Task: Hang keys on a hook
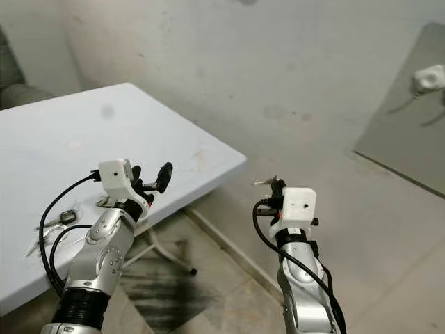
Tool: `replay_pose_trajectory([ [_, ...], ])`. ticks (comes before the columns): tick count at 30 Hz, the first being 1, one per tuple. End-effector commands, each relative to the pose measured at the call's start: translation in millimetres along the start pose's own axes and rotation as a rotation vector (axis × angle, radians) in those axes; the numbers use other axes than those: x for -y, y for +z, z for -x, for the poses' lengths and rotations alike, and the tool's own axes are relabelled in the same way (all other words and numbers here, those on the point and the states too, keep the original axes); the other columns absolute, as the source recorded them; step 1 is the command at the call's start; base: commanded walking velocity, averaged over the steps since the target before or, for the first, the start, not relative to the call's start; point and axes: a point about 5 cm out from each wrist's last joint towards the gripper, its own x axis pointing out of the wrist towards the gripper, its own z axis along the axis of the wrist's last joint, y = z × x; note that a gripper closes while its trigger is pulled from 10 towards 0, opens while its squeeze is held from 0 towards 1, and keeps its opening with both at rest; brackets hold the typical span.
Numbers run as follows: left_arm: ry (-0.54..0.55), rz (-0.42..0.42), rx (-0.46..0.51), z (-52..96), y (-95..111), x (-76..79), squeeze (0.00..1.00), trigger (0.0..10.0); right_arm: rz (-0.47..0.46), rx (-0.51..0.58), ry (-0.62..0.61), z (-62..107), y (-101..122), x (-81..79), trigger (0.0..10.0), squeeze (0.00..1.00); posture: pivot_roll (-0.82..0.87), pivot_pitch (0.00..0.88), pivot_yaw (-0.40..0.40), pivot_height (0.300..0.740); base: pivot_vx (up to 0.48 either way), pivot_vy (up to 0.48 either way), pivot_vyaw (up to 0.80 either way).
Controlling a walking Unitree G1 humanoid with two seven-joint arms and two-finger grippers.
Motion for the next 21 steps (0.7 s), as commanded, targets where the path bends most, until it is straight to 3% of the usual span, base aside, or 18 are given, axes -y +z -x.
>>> replay_pose_trajectory([
  [1,-0.001,-0.007,-0.002,-2.4,2.6,1.4,0.0,10.0,-0.002,0.007,-0.014,-1.6,2.3,2.0,10.0,0.0,-0.06,0.0,-0.033,0.74,0.0,0.0,-0.74],
  [21,-0.034,-0.032,-0.005,-2.2,3.5,3.5,0.0,10.0,-0.006,0.01,-0.015,-3.5,2.9,0.0,10.0,0.0,-0.06,0.0,-0.031,0.74,0.0,0.0,-0.74],
])
